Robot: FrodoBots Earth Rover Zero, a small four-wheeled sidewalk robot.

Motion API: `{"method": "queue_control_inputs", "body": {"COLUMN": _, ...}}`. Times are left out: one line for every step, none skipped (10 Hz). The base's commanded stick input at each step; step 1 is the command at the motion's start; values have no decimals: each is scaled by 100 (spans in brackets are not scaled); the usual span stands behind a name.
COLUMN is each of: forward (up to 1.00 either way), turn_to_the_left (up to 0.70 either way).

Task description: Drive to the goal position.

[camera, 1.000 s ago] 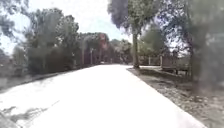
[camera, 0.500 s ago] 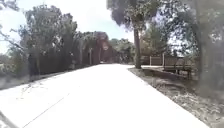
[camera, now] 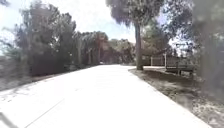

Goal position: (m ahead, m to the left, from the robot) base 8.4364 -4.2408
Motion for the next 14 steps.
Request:
{"method": "queue_control_inputs", "body": {"forward": 85, "turn_to_the_left": 0}}
{"method": "queue_control_inputs", "body": {"forward": 85, "turn_to_the_left": 0}}
{"method": "queue_control_inputs", "body": {"forward": 85, "turn_to_the_left": 0}}
{"method": "queue_control_inputs", "body": {"forward": 85, "turn_to_the_left": 0}}
{"method": "queue_control_inputs", "body": {"forward": 85, "turn_to_the_left": 0}}
{"method": "queue_control_inputs", "body": {"forward": 85, "turn_to_the_left": 0}}
{"method": "queue_control_inputs", "body": {"forward": 85, "turn_to_the_left": 0}}
{"method": "queue_control_inputs", "body": {"forward": 85, "turn_to_the_left": 0}}
{"method": "queue_control_inputs", "body": {"forward": 85, "turn_to_the_left": 0}}
{"method": "queue_control_inputs", "body": {"forward": 85, "turn_to_the_left": 0}}
{"method": "queue_control_inputs", "body": {"forward": 85, "turn_to_the_left": 0}}
{"method": "queue_control_inputs", "body": {"forward": 85, "turn_to_the_left": 0}}
{"method": "queue_control_inputs", "body": {"forward": 85, "turn_to_the_left": 0}}
{"method": "queue_control_inputs", "body": {"forward": 85, "turn_to_the_left": 0}}
